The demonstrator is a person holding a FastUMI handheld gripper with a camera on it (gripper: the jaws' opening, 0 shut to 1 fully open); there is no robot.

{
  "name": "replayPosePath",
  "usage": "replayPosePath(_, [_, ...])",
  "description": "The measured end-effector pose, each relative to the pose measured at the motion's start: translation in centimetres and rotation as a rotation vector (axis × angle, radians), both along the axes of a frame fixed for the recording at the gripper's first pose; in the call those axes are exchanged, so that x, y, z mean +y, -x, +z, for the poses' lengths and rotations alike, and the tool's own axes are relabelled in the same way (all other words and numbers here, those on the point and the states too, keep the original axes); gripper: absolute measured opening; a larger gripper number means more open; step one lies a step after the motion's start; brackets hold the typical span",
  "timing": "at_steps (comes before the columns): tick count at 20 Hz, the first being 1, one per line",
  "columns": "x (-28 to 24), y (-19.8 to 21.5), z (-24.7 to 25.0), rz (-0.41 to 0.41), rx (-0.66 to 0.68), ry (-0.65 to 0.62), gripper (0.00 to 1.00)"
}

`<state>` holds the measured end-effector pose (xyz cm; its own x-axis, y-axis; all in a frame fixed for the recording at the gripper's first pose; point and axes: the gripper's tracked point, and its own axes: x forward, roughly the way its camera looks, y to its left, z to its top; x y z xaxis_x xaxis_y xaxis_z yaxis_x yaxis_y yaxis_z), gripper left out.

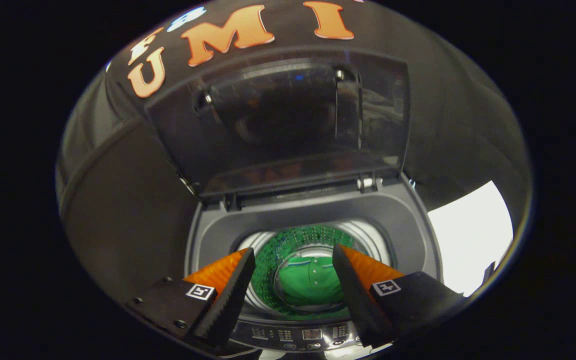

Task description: Put the clothes into the washing machine and then close the washing machine lid.

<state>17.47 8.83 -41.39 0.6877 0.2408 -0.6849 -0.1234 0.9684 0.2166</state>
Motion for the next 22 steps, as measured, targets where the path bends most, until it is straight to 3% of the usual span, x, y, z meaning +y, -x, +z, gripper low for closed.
replayPosePath(8, [-0.2,-5.0,15.9,-0.007,-0.289,-0.064,0.98])
replayPosePath(13, [1.6,-9.9,21.6,0.018,-0.377,-0.060,0.98])
replayPosePath(22, [3.0,-20.6,16.7,0.003,-0.267,0.086,0.98])
